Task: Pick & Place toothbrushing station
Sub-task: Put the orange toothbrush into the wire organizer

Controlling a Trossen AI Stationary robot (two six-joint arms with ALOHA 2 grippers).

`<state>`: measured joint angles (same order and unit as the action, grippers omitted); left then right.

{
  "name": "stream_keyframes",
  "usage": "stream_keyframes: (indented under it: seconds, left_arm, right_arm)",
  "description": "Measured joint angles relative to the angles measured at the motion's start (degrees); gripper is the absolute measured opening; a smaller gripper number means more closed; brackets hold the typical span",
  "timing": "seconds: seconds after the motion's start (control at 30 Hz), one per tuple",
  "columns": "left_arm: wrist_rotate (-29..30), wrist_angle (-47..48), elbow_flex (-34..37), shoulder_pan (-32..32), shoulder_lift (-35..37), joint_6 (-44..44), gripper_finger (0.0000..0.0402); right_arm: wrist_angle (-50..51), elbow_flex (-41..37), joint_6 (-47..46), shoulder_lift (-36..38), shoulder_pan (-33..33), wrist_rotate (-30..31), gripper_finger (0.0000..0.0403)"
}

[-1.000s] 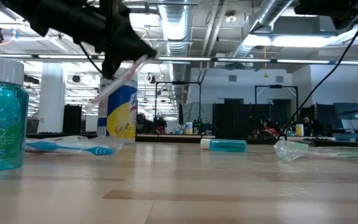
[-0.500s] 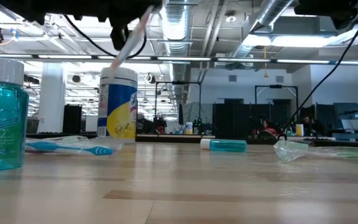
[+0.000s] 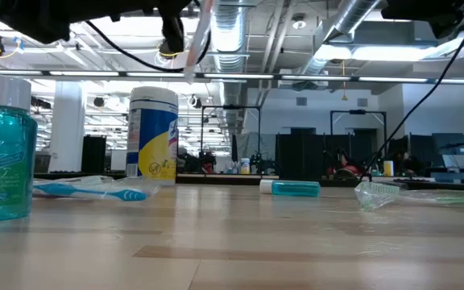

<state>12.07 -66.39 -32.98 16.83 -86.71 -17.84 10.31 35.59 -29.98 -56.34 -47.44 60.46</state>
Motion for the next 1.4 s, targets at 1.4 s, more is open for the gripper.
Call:
stream_keyframes:
  seconds: [1.4]
  left_arm:
    - [-20.3,-7.9,-33.2,6.8,-30.3,13.6,0.0008]
  right_arm:
    - [0.5,0.0,0.0,0.0,-0.1,0.0,0.0111]
